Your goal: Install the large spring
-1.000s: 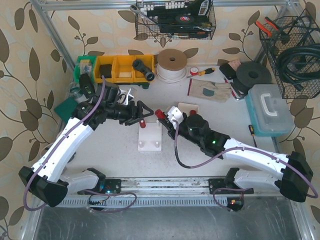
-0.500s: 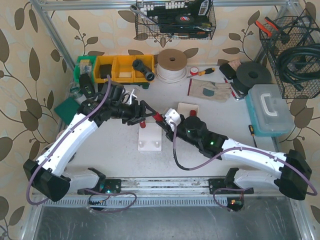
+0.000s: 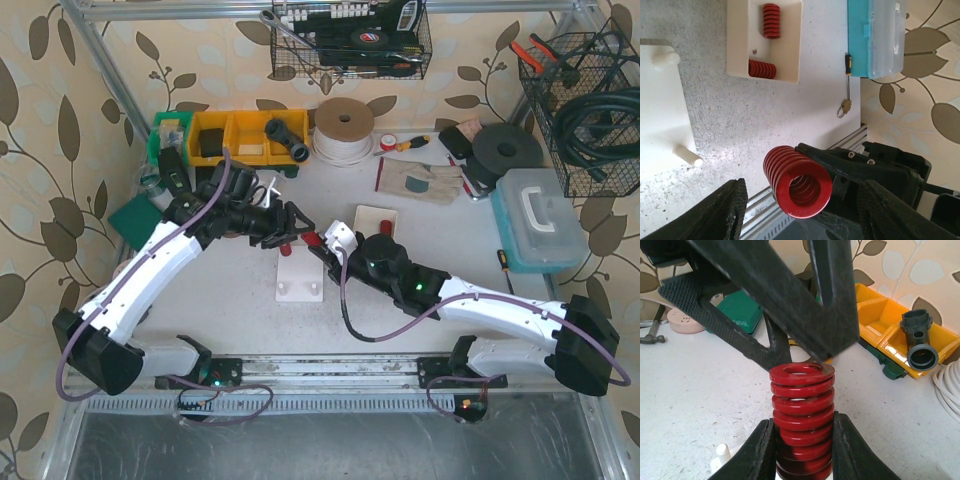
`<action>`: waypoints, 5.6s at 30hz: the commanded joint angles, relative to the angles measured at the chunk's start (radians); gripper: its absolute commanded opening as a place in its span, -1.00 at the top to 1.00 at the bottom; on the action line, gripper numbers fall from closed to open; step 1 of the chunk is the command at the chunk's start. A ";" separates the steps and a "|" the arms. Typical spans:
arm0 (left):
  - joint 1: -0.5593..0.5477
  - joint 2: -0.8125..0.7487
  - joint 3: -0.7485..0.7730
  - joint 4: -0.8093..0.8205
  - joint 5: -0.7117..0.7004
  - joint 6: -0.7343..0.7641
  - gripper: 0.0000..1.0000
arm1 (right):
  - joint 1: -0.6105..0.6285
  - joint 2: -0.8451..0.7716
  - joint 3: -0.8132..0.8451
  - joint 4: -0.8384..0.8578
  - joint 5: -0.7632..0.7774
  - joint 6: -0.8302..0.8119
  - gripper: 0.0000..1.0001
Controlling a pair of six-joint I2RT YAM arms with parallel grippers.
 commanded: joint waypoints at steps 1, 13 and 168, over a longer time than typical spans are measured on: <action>-0.027 0.030 0.046 -0.019 -0.011 0.008 -0.26 | 0.009 0.005 0.018 0.058 -0.002 0.002 1.00; -0.044 0.071 0.096 -0.083 -0.048 0.037 0.04 | 0.011 0.004 0.018 0.056 0.003 -0.001 1.00; -0.172 0.556 0.126 0.072 -0.688 0.189 1.00 | -0.572 0.078 0.109 -0.334 -0.352 0.698 -0.86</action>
